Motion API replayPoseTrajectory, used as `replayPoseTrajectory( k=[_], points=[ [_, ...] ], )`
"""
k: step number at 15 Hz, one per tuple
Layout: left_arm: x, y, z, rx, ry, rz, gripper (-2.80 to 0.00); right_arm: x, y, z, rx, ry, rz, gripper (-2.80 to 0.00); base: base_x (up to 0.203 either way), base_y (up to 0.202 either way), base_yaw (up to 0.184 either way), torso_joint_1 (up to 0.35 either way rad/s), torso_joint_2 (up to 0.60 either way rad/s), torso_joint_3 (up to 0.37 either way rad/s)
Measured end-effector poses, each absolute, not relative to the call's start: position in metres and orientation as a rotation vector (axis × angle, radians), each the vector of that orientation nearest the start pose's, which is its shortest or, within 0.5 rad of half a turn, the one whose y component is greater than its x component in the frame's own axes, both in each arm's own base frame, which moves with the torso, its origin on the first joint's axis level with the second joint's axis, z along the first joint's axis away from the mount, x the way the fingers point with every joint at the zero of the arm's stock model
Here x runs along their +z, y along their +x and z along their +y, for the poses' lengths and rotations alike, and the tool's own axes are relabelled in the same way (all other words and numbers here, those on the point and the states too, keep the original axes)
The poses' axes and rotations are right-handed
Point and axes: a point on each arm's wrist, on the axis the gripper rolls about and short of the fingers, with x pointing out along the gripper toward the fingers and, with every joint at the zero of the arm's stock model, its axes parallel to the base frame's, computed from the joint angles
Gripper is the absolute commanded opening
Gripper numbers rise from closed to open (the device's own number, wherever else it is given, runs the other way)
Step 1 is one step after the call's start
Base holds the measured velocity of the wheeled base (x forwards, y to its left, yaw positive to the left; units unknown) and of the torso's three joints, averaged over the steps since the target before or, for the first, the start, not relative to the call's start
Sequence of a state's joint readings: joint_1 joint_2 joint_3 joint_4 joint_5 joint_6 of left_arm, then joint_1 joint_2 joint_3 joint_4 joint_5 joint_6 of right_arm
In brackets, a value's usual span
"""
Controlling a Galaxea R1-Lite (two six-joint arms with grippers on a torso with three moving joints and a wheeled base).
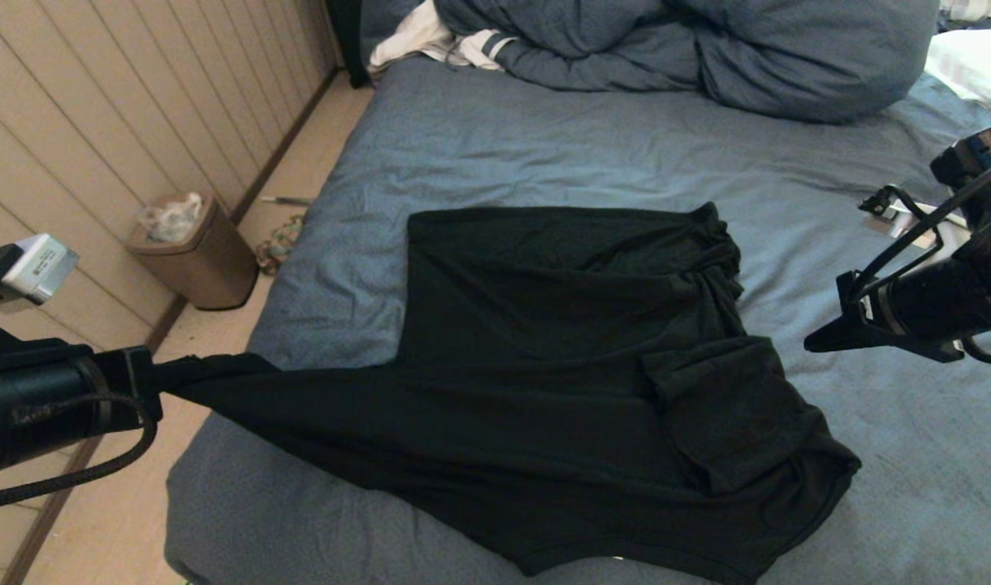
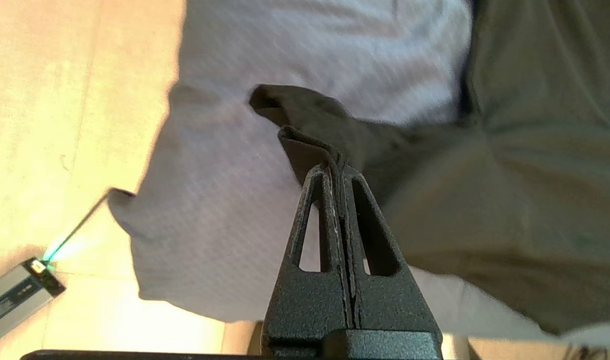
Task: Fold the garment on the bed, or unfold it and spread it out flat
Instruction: Fold the black T-shirt
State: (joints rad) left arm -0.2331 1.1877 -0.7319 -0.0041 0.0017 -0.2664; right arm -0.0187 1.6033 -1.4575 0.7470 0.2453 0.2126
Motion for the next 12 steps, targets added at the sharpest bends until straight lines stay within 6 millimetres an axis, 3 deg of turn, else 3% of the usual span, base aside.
replayPoseTrajectory(
  k=[3,7,12],
  points=[
    [0.222,0.160,-0.062,-0.250,-0.160,0.491,-2.80,0.268,0.250,0.015,0.176,0.289,0.867,-2.80,0.000,0.000,0.000,0.000,0.00,0.000],
    [0.218,0.152,-0.108,-0.319,-0.054,0.483,-2.80,0.261,0.246,0.025,0.285,0.297,0.817,-2.80,0.000,0.000,0.000,0.000,0.00,0.000],
    [0.218,0.163,-0.162,-0.346,0.006,0.436,-2.80,0.256,0.228,0.025,0.356,0.313,0.768,-2.80,0.000,0.000,0.000,0.000,0.00,0.000]
  ],
)
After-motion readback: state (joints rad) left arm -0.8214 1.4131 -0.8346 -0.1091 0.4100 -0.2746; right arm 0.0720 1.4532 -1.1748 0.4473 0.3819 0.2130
